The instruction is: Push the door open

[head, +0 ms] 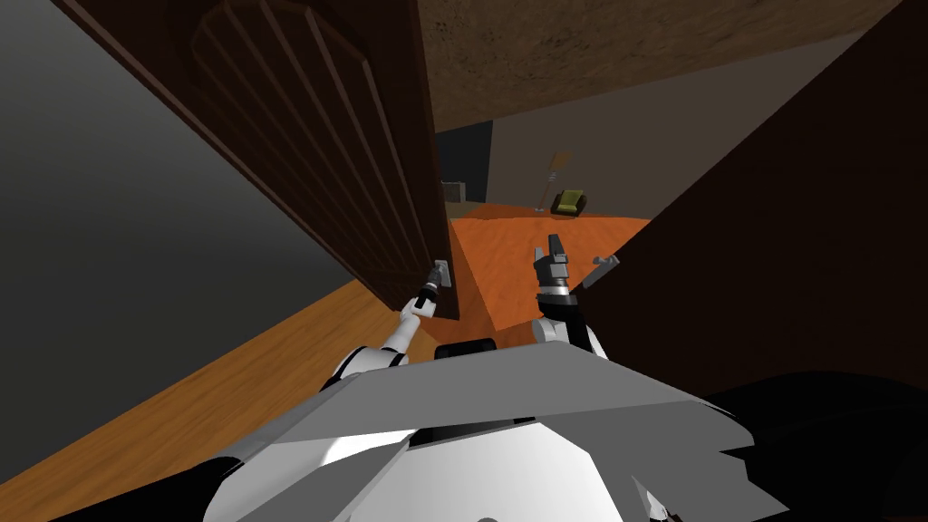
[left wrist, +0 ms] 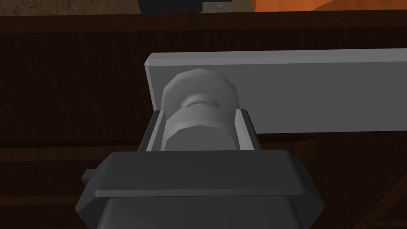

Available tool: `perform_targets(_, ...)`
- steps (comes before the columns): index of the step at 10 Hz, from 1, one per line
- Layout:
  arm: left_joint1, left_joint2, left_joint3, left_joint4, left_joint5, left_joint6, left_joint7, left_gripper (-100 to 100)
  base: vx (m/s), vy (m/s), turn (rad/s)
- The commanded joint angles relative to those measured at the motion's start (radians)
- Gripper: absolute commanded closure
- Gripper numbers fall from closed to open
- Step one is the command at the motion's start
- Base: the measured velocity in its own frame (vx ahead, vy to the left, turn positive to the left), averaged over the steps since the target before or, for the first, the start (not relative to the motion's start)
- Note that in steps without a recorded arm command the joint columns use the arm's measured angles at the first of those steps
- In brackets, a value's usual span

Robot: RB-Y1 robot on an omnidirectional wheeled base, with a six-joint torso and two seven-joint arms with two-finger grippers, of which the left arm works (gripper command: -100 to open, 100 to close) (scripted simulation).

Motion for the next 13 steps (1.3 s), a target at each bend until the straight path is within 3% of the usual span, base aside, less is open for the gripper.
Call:
perform_targets(1,-0.01,0.012,0.022,-0.002,0.006,-0.003,-0.007,100,0.171,-0.1,0.053)
perform_targets(6,-0.009,0.023,0.069,0.004,0.019,-0.001,-0.026,100,0.146,-0.125,0.051)
perform_targets(11,-0.008,0.038,0.138,0.012,0.038,0.0,-0.054,100,0.174,-0.149,0.073)
perform_targets(12,-0.008,0.038,0.138,0.012,0.038,0.0,-0.054,100,0.113,-0.099,0.048)
perform_targets(13,-0.007,0.043,0.161,0.014,0.044,0.001,-0.063,100,0.131,-0.132,0.052)
